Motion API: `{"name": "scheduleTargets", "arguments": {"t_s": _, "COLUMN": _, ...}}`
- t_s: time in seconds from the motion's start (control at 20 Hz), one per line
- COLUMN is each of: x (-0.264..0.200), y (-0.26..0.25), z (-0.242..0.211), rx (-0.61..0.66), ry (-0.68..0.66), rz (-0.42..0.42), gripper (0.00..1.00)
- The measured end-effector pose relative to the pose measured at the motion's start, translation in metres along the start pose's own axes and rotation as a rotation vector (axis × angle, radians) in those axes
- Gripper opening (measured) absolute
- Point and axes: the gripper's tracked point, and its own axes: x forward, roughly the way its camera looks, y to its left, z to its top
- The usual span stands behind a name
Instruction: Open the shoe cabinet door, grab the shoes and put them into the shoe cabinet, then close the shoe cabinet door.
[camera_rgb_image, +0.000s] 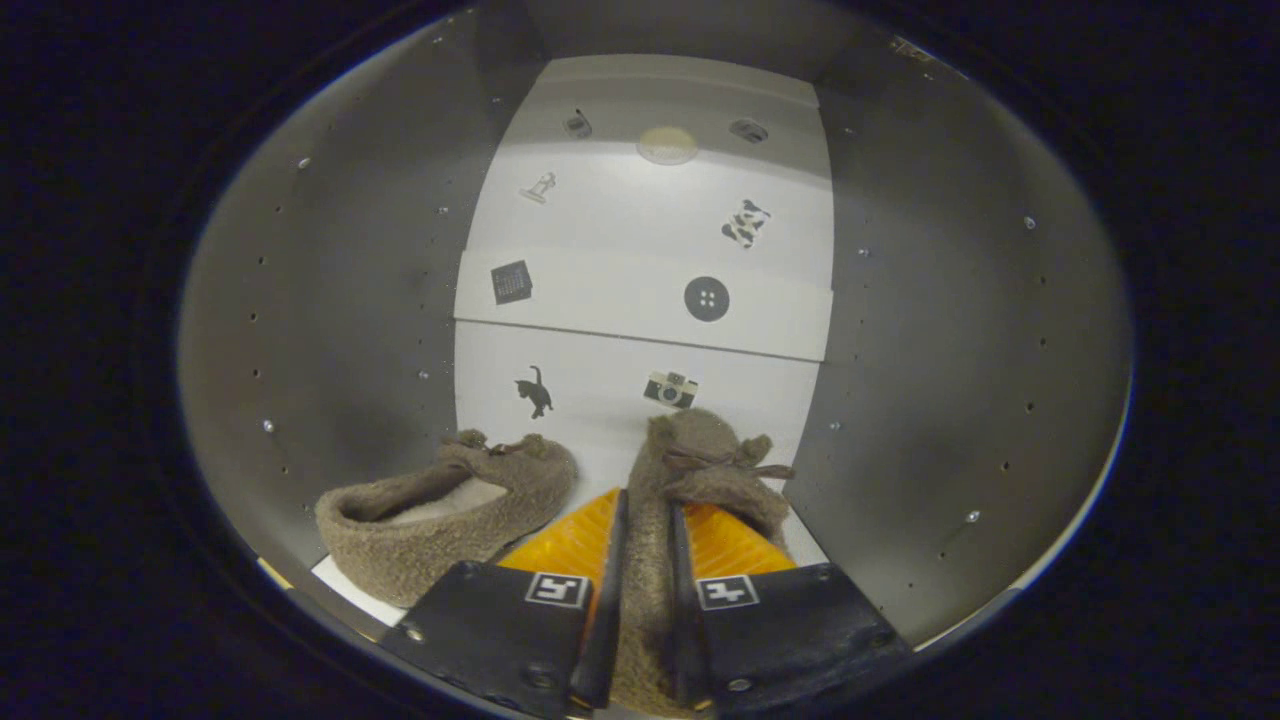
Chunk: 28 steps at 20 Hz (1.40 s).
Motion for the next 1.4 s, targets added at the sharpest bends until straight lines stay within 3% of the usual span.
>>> {"name": "scheduleTargets", "arguments": {"t_s": 0.1, "x": -0.007, "y": 0.007, "z": -0.001, "rx": 0.015, "ry": 0.027, "rz": 0.013, "gripper": 0.46}}
{"name": "scheduleTargets", "arguments": {"t_s": 0.3, "x": -0.033, "y": 0.001, "z": 0.013, "rx": 0.002, "ry": -0.004, "rz": -0.068, "gripper": 0.83}}
{"name": "scheduleTargets", "arguments": {"t_s": 0.45, "x": -0.068, "y": 0.009, "z": 0.023, "rx": 0.011, "ry": -0.026, "rz": -0.054, "gripper": 1.00}}
{"name": "scheduleTargets", "arguments": {"t_s": 0.6, "x": -0.117, "y": 0.023, "z": 0.033, "rx": 0.009, "ry": -0.049, "rz": -0.022, "gripper": 1.00}}
{"name": "scheduleTargets", "arguments": {"t_s": 0.8, "x": -0.216, "y": 0.036, "z": 0.053, "rx": 0.067, "ry": -0.101, "rz": 0.014, "gripper": 1.00}}
{"name": "scheduleTargets", "arguments": {"t_s": 1.0, "x": -0.319, "y": 0.032, "z": 0.069, "rx": 0.009, "ry": -0.184, "rz": -0.002, "gripper": 1.00}}
{"name": "scheduleTargets", "arguments": {"t_s": 1.25, "x": -0.436, "y": 0.000, "z": 0.087, "rx": -0.060, "ry": -0.312, "rz": -0.013, "gripper": 1.00}}
{"name": "scheduleTargets", "arguments": {"t_s": 1.4, "x": -0.494, "y": -0.046, "z": 0.094, "rx": -0.080, "ry": -0.361, "rz": -0.084, "gripper": 1.00}}
